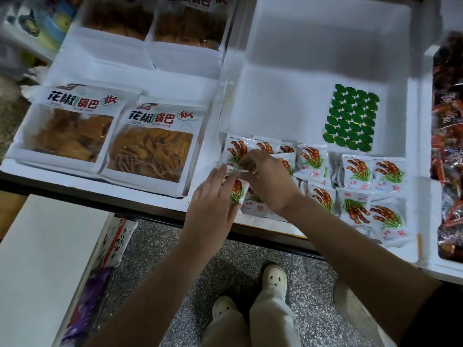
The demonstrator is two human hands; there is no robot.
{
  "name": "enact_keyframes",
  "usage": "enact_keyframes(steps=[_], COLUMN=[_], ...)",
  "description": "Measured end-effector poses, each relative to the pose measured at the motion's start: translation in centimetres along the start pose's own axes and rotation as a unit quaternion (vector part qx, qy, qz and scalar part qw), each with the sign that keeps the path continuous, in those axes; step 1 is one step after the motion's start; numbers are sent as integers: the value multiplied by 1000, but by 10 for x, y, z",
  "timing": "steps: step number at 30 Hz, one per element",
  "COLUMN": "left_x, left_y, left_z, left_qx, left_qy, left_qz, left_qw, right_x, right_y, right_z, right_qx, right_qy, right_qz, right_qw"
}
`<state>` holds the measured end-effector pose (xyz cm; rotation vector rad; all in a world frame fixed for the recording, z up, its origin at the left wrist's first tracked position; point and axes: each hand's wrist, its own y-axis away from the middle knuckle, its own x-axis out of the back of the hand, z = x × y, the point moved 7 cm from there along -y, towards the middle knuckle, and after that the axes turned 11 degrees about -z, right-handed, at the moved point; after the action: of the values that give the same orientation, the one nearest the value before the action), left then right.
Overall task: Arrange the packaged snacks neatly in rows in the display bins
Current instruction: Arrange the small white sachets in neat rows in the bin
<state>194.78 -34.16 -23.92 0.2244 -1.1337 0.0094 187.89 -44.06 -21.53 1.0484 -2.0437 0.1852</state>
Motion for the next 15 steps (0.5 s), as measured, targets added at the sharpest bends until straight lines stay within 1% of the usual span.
enact_keyframes(steps=[2, 5, 6, 8, 10, 11, 13, 15], left_x=[-1, 0, 0, 1, 2, 2, 2, 4], left_y=[-1, 1, 2, 3, 3, 3, 3, 3], left_z=[-1, -2, -2, -2, -1, -1, -2, -4], left_qx=[-1, -1, 0, 4, 9, 10, 15, 15], left_qy=[-2, 1, 3, 7, 9, 12, 18, 20], left_qz=[-3, -2, -2, -1, -4, -8, -16, -13], left_qw=[1000, 1000, 1000, 1000, 1000, 1000, 1000, 1000], right_x=[15, 27, 27, 25, 27, 30, 35, 37], right_y=[14, 40, 46, 51, 50, 48, 42, 34], right_z=[6, 32, 39, 46, 46, 45, 43, 37], right_qx=[-13, -64, -76, -76, -66, -64, -61, -60], right_qy=[78, 212, 230, 223, 198, 171, 84, 11], right_qz=[-9, -102, -128, -144, -127, -118, -107, -94], right_qw=[997, 970, 962, 961, 970, 976, 989, 994])
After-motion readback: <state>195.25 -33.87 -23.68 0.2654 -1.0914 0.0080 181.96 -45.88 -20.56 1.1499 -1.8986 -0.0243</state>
